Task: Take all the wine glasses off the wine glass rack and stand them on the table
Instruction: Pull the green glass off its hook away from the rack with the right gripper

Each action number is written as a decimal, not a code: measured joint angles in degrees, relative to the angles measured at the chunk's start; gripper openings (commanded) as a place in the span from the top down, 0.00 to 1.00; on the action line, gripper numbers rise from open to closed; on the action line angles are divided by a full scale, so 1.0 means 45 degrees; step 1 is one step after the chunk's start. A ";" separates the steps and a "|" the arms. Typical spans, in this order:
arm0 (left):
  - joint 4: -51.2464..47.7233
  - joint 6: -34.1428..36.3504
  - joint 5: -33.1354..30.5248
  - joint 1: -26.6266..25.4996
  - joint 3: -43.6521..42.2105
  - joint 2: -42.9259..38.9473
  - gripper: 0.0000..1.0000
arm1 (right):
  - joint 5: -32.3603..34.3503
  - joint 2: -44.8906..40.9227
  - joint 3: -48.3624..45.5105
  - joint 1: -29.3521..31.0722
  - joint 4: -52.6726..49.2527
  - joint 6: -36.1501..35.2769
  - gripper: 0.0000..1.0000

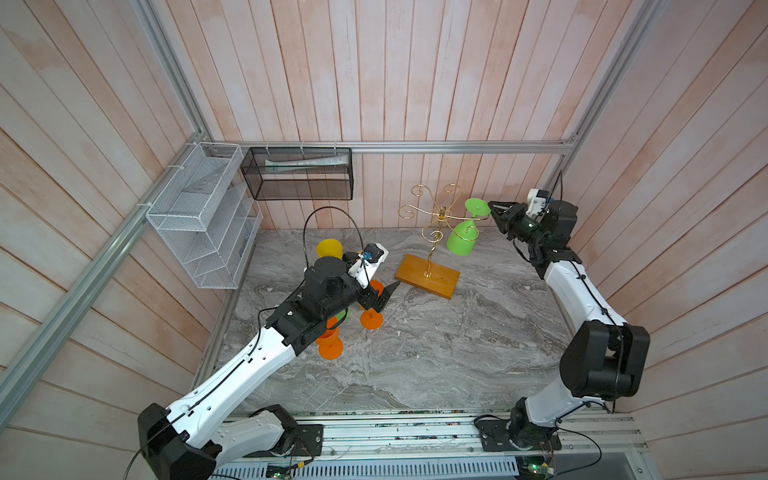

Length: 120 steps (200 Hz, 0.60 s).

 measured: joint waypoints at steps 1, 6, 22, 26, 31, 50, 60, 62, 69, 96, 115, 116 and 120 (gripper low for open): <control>0.0005 0.0000 0.0000 0.0000 0.0000 0.0000 0.00 | 0.0000 0.0005 0.0005 0.0000 -0.0005 0.0005 0.73; 0.0000 0.0000 0.0000 0.0000 0.0000 0.0000 0.00 | 0.0000 0.0039 0.0039 0.0015 -0.0039 0.0005 0.73; 0.0000 0.0000 -0.0019 0.0000 0.0000 0.0000 0.00 | 0.0000 0.0180 0.0253 0.0073 -0.0087 -0.0034 0.75; 0.0000 0.0000 -0.0024 0.0000 0.0000 0.0000 0.00 | 0.0000 0.0219 0.0325 0.0083 -0.0112 -0.0058 0.76; 0.0000 0.0000 -0.0024 0.0000 0.0000 0.0000 0.00 | 0.0005 0.0262 0.0408 0.0092 -0.0151 -0.0073 0.77; 0.0000 0.0000 -0.0029 0.0000 0.0000 0.0000 0.00 | 0.0019 0.0364 0.0631 0.0126 -0.0185 -0.0112 0.84; 0.0000 0.0000 -0.0029 0.0000 0.0000 0.0000 0.00 | 0.0044 0.0364 0.0699 0.0141 -0.0257 -0.0199 0.89; 0.0000 0.0000 -0.0029 0.0000 0.0000 0.0000 0.00 | 0.0049 0.0364 0.0709 0.0141 -0.0272 -0.0189 0.90; 0.0000 0.0000 -0.0029 0.0000 0.0000 0.0000 0.00 | 0.0068 0.0364 0.0767 0.0151 -0.0301 -0.0228 0.93; 0.0000 0.0000 -0.0029 0.0000 0.0000 0.0000 0.00 | 0.0141 0.0364 0.0962 0.0180 -0.0461 -0.0379 1.00; -0.0005 0.0000 -0.0029 0.0000 0.0000 0.0000 0.00 | 0.0194 0.0364 0.0976 0.0219 -0.0583 -0.0476 1.00; -0.0005 0.0000 -0.0029 0.0000 0.0000 0.0000 0.00 | 0.0194 0.0364 0.0976 0.0219 -0.0593 -0.0476 1.00; -0.0010 0.0000 -0.0029 0.0000 0.0000 0.0000 0.00 | 0.0199 0.0364 0.0981 0.0228 -0.0641 -0.0476 1.00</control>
